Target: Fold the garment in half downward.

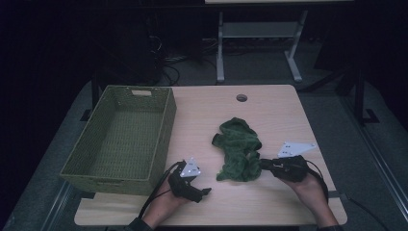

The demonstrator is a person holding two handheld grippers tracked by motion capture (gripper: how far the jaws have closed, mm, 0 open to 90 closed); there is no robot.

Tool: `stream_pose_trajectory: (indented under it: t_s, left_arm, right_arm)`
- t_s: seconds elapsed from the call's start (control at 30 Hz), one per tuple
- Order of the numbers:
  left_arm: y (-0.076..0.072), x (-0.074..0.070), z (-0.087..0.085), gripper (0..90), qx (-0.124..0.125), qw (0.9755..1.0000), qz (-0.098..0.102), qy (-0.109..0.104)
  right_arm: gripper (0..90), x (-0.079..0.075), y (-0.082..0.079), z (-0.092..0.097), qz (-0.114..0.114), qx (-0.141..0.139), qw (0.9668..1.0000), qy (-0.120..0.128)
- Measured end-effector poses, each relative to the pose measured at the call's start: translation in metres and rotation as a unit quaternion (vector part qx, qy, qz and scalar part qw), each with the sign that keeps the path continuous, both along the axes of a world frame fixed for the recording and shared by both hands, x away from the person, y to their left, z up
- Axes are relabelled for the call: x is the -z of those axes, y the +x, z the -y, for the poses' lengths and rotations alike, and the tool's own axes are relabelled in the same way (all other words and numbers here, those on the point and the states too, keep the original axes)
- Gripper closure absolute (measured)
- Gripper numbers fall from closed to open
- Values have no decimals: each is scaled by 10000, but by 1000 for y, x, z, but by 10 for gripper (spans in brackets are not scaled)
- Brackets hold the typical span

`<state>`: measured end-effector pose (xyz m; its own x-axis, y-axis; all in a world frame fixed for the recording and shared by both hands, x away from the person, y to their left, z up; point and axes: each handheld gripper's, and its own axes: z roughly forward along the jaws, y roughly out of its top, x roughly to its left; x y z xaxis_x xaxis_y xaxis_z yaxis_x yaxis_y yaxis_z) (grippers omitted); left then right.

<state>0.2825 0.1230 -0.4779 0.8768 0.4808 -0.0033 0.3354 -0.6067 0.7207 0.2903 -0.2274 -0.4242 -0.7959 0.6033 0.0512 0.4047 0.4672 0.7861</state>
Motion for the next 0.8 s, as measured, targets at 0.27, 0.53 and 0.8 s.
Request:
stream_pose_trajectory:
  t_s: [0.27,0.53,0.8]
  left_arm:
    - [0,0,0,134,11,10000,17,8]
    - [0,0,1,134,7,10000,-5,-6]
    - [0,0,1,134,29,10000,33,10]
  right_arm:
    - [831,-4,7,-22,138,-298,9995,34]
    - [724,-9,12,-42,265,-528,9981,172]
    - [794,-15,19,-35,342,-260,9979,486]
